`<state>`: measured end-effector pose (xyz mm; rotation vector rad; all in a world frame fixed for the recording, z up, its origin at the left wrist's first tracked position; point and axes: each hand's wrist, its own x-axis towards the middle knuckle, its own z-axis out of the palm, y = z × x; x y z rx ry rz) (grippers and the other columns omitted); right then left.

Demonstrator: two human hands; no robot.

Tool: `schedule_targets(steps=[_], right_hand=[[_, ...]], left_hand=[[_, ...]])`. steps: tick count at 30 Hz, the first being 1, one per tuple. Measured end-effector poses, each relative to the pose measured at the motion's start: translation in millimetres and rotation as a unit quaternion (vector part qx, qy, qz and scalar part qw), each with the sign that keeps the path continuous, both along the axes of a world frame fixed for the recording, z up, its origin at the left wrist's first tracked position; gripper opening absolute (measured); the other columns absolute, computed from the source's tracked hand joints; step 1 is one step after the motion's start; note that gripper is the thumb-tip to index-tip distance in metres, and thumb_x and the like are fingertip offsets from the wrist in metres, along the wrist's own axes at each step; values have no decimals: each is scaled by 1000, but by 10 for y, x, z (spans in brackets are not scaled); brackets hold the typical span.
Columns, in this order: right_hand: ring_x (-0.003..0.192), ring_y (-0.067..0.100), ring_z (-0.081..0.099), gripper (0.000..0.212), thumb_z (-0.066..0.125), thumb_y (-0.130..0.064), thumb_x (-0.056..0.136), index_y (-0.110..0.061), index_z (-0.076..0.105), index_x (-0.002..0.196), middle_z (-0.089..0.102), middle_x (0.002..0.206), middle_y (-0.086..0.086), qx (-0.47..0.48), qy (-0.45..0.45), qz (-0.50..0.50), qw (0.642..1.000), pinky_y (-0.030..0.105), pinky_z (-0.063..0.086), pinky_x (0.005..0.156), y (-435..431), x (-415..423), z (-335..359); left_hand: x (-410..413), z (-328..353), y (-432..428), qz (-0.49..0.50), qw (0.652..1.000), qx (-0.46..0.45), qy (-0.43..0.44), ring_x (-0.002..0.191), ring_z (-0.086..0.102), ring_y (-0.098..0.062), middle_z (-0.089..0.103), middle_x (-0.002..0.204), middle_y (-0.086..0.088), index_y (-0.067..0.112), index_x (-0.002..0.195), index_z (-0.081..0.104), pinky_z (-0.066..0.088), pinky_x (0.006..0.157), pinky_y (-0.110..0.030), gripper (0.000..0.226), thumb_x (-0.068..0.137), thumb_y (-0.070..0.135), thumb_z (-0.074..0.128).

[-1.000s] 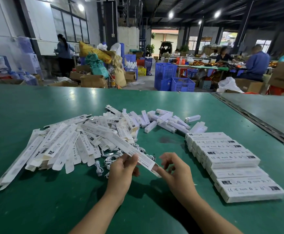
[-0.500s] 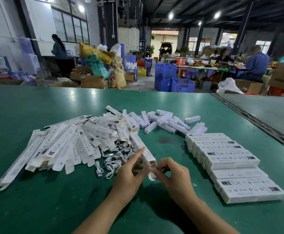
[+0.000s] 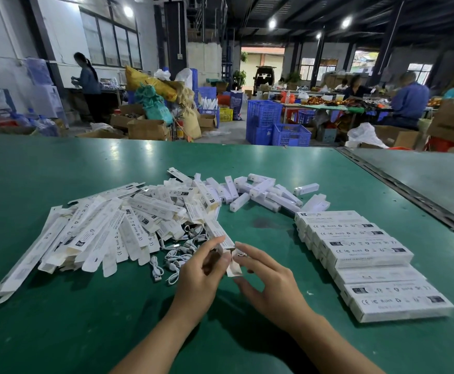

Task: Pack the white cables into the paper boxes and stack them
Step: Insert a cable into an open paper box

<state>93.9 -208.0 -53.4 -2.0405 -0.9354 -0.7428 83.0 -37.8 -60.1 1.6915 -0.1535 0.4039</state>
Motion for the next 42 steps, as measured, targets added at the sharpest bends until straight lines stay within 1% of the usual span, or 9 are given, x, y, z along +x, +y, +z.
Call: schedule_targets(steps=[3, 10, 16, 19, 24, 27, 36, 38, 42], right_hand=[[110, 7, 65, 28, 75, -21, 85, -11, 72, 110, 65, 126, -4, 17, -20, -14, 1000, 35, 57, 85, 8, 18, 1], [106, 8, 67, 24, 67, -27, 90, -11, 74, 107, 68, 119, -3, 7, -28, -34, 999, 31, 56, 87, 1, 12, 12], [85, -6, 59, 25, 74, -16, 85, -14, 67, 109, 64, 103, -13, 15, -7, -54, 998, 12, 50, 77, -9, -3, 62], [79, -5, 55, 27, 74, -17, 84, -14, 63, 108, 57, 92, -17, 33, -7, -78, 996, 3, 43, 75, 7, -1, 65], [82, -5, 59, 14, 78, -6, 80, -7, 72, 92, 69, 94, -1, 53, -41, -80, 995, 13, 51, 77, 7, 37, 33], [87, 1, 65, 11, 77, -5, 81, -6, 74, 91, 70, 97, 0, 55, -40, -68, 995, 19, 54, 79, -7, 38, 27], [87, 2, 64, 5, 73, -8, 84, -7, 74, 89, 68, 97, -1, 54, -24, -52, 997, 17, 52, 78, -11, 30, 31], [86, 1, 64, 5, 74, -8, 83, -7, 74, 88, 68, 98, -2, 53, -20, -50, 997, 18, 53, 78, -11, 25, 30], [87, 2, 66, 5, 75, -9, 82, -7, 74, 87, 69, 99, -2, 55, -12, -47, 997, 17, 53, 77, -21, 12, 34]], left_hand=[[-2, 7, -13, 2, 1000, 15, 0, 83, 69, -26, 73, 86, -8, 56, 110, 64, 56, 79, -43, 31, 79, 60, 59], [16, -6, 4, -19, 1000, 9, 14, 80, 74, -17, 77, 89, 4, 53, 112, 65, 59, 81, -41, 32, 81, 56, 60], [25, -22, 14, -35, 999, 14, 23, 78, 75, -19, 76, 88, 5, 49, 117, 65, 59, 81, -47, 36, 84, 58, 60], [20, -16, 7, -51, 998, 14, 31, 77, 75, -19, 75, 87, 3, 49, 116, 67, 59, 81, -45, 33, 84, 56, 60], [12, -1, -11, -64, 997, 6, 41, 79, 75, -19, 75, 89, 1, 49, 117, 67, 58, 84, -44, 35, 84, 56, 58], [10, -3, -4, -64, 997, 7, 47, 82, 74, -19, 75, 89, 0, 51, 118, 66, 57, 87, -47, 31, 88, 51, 58], [-28, 24, -9, -62, 997, 14, 44, 84, 74, -18, 76, 85, 0, 50, 116, 68, 57, 89, -48, 31, 89, 39, 57], [-32, 21, -9, -69, 997, 15, 43, 86, 74, -16, 76, 88, 1, 47, 119, 67, 57, 89, -44, 32, 89, 39, 56], [-37, 7, -17, -82, 996, 32, 33, 86, 74, -10, 78, 89, 6, 50, 119, 63, 55, 79, -17, 31, 89, 43, 58]])
